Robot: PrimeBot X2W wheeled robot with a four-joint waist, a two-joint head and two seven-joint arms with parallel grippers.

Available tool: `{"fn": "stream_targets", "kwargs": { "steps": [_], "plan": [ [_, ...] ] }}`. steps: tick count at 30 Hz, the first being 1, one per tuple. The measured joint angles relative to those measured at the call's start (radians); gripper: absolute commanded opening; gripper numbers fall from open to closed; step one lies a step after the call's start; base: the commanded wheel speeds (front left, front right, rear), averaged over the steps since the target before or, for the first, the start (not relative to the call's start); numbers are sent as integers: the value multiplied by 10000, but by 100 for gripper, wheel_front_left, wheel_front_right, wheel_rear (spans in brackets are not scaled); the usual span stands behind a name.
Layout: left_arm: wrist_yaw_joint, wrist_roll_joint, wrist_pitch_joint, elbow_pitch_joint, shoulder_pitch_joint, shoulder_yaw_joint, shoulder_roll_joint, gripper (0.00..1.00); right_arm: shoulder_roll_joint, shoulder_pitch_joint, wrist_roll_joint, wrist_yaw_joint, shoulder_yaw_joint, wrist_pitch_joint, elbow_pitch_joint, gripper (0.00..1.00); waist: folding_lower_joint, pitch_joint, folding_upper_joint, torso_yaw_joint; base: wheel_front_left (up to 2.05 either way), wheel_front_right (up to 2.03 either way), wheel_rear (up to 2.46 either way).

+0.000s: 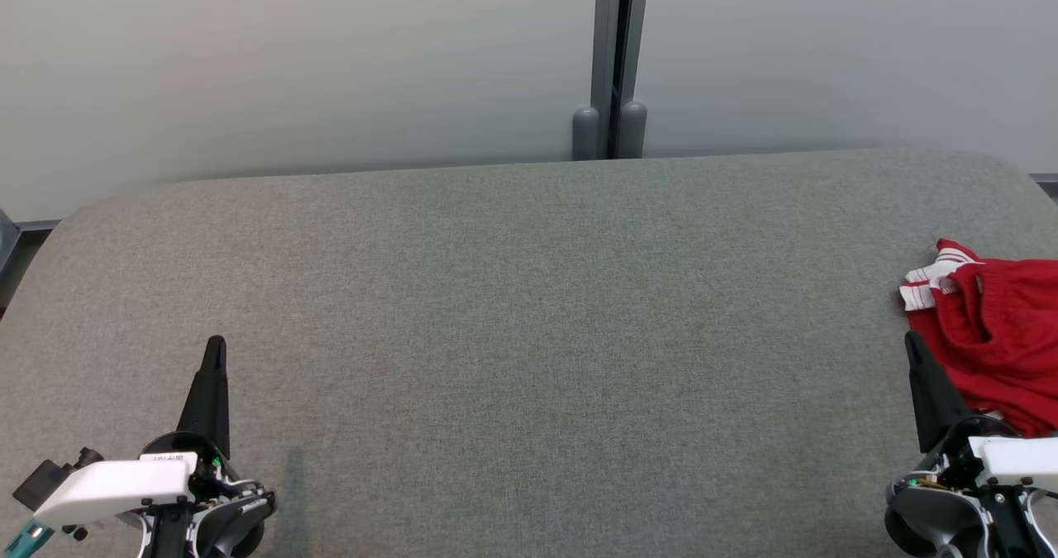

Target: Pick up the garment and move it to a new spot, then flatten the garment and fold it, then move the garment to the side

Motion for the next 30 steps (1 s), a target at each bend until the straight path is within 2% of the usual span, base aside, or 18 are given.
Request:
{"fn": "stream_targets", "kwargs": {
  "steps": [30],
  "plan": [
    [0, 0, 0, 0, 0, 0, 0, 0, 0, 1, 0, 0, 0, 0, 0, 0, -1, 0, 0, 0, 0, 0, 0]
  ]
}}
